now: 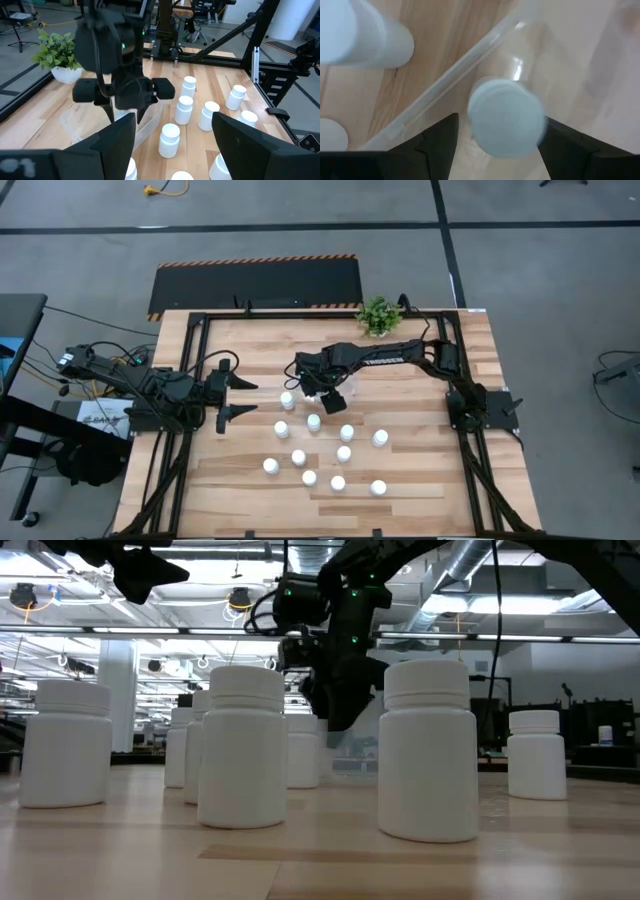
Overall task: Pick and place pill bottles into a basket
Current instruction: Put the pill bottle into the bin
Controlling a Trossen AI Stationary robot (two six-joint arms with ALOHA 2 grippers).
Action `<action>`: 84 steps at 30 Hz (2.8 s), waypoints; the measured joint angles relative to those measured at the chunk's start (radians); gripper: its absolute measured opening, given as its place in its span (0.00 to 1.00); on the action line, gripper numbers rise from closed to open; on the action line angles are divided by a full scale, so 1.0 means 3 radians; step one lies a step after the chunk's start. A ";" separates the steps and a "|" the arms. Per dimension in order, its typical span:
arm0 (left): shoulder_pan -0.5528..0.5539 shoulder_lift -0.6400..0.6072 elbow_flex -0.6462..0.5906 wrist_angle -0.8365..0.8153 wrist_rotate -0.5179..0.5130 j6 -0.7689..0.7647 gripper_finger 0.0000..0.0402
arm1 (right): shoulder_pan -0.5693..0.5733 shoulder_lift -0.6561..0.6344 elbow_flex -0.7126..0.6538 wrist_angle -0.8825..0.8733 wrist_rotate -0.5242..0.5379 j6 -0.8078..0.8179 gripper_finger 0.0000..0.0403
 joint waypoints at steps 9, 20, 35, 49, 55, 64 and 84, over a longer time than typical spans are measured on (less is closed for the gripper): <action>0.0000 -0.0001 0.0000 -0.0001 0.0001 0.0000 0.63 | -0.0069 0.0000 0.0414 -0.0566 0.0098 -0.0079 0.61; -0.0001 -0.0001 0.0000 -0.0001 0.0001 0.0000 0.63 | -0.0116 0.0002 0.1001 -0.1783 0.0087 0.0388 0.61; 0.0000 0.0000 0.0000 0.0037 0.0363 0.0186 0.63 | 0.0003 -0.0702 0.0773 -0.2126 -0.0512 0.1287 0.61; 0.0001 0.0003 0.0000 0.0107 0.0852 0.0328 0.63 | 0.0446 -0.2232 -0.1031 -0.1389 -0.0173 0.2727 0.61; 0.0001 0.0004 0.0000 0.0090 0.0879 0.0366 0.63 | 0.0736 -0.2431 -0.1532 -0.0941 -0.0115 0.3145 0.61; 0.0061 0.0003 0.0001 0.0065 0.0852 0.0422 0.63 | 0.1113 -0.2213 -0.1582 -0.0800 -0.0089 0.3164 0.61; 0.0060 -0.0004 0.0004 -0.0102 0.0857 0.0456 0.63 | 0.1484 -0.1935 -0.1583 -0.0700 0.0205 0.2345 0.61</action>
